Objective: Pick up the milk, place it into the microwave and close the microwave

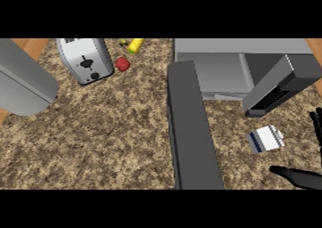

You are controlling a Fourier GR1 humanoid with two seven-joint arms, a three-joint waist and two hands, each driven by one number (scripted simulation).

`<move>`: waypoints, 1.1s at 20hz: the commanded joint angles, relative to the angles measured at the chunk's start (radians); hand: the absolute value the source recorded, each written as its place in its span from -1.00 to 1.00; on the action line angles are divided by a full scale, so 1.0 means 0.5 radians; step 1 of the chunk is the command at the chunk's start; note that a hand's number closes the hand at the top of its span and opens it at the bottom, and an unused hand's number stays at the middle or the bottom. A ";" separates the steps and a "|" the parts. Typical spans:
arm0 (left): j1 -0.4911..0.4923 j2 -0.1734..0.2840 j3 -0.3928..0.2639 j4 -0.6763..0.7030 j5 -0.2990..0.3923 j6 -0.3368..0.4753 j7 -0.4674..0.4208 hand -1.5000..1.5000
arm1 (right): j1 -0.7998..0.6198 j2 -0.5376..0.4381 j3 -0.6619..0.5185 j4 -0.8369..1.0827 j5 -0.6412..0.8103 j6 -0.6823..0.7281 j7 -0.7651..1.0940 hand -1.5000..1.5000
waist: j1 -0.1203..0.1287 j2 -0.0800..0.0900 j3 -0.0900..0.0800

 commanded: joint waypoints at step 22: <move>0.445 0.000 0.209 -0.249 0.463 -0.331 -0.140 -1.00 | -0.576 -0.247 -0.181 2.152 0.417 -0.160 -1.297 -1.00 | 0.036 0.009 0.007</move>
